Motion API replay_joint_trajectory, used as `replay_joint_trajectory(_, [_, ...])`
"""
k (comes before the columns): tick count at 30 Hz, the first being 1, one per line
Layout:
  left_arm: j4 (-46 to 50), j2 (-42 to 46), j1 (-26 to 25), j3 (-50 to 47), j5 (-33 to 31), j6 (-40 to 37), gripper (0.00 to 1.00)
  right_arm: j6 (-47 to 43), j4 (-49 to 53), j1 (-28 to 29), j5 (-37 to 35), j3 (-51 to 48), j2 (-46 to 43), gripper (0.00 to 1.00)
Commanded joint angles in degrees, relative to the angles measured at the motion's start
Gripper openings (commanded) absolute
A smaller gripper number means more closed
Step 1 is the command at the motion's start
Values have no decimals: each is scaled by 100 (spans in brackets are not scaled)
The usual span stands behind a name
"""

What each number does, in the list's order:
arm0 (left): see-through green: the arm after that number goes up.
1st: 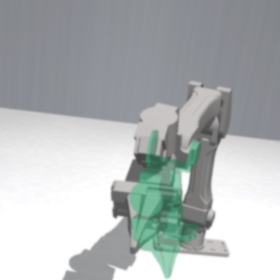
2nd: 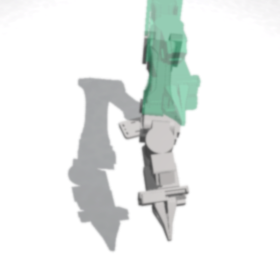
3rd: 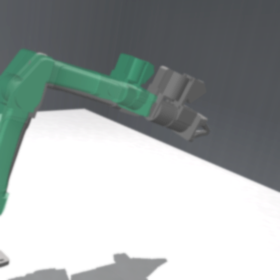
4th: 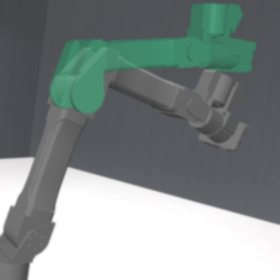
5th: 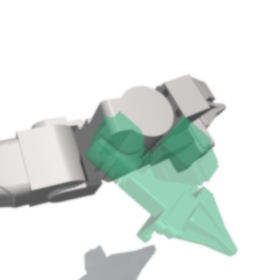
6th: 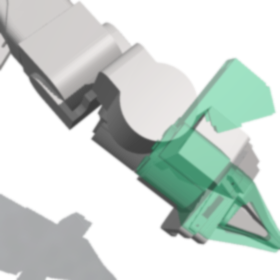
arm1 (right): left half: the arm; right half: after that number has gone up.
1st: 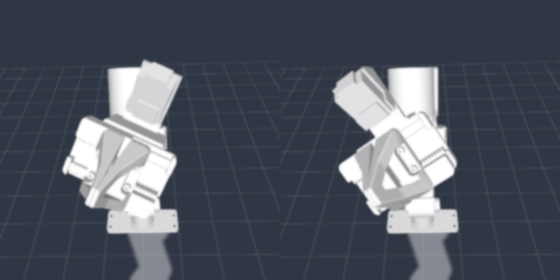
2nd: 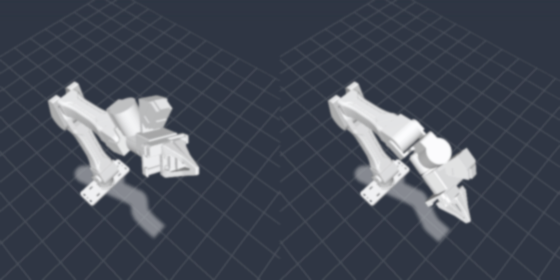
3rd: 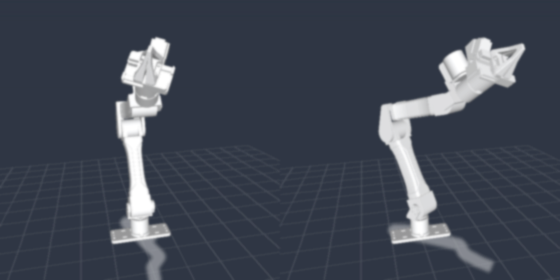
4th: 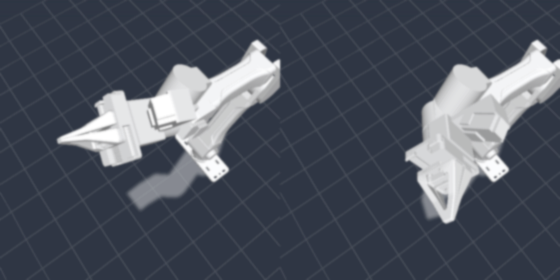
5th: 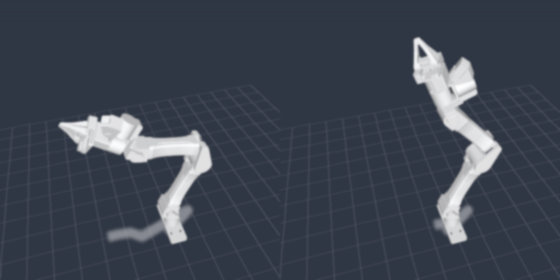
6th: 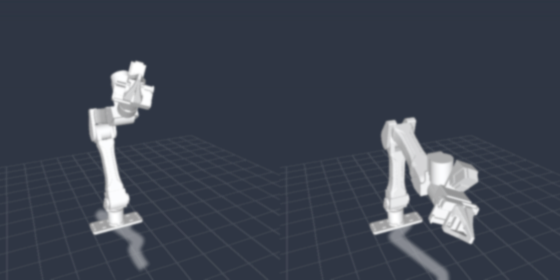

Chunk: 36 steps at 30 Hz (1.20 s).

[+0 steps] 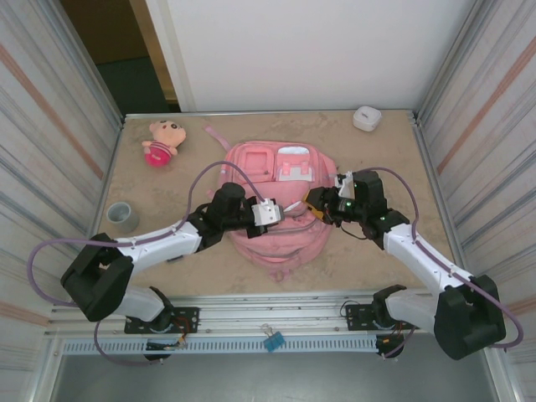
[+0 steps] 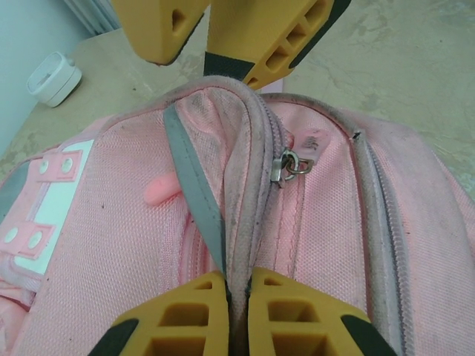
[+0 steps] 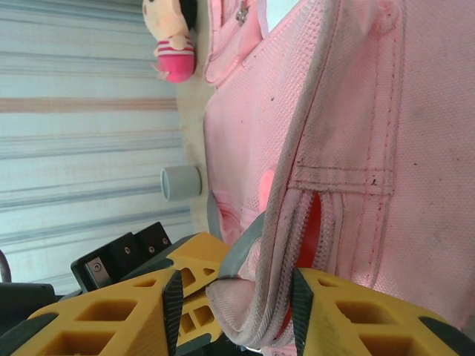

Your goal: Pack the student bag

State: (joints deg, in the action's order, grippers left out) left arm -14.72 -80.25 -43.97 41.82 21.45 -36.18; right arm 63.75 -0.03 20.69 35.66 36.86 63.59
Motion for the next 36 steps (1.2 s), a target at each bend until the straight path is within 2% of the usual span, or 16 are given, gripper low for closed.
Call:
replay_joint_trajectory(1, [-106,103,-72,141,729,-365,1,180,-137,84,-2,164,64,44])
replay_joint_trajectory(11, [188,178,99,167,925,-858,2,251,55,322,-281,148,363,52])
replay_joint_trajectory(12, [246,180,99,192,954,-915,2,261,31,333,-308,145,396,49])
replay_joint_trajectory(16, [302,207,98,242,924,-774,2,279,-202,402,-458,117,502,25])
replay_joint_trajectory(19, [213,337,100,105,485,-398,4,556,-370,513,-566,52,437,11])
replay_joint_trajectory(22, [110,470,143,-92,-166,-31,6,757,-543,708,-911,-83,222,3])
replay_joint_trajectory(24, [303,489,237,-81,-367,194,7,935,-668,860,-1254,-179,46,0])
replay_joint_trajectory(26, [548,538,307,-43,-382,559,9,1104,-732,1022,-1651,-253,-130,0])
replay_joint_trajectory(29, [679,856,310,-95,-388,1460,24,1286,-682,1232,-2212,-272,-331,0])
replay_joint_trajectory(34, [1235,1813,273,-37,-988,4057,47,1304,-782,1501,-2741,-241,-500,0])
replay_joint_trajectory(36, [1738,2100,179,78,-1434,4943,50,1289,-839,1548,-2807,-236,-521,0])
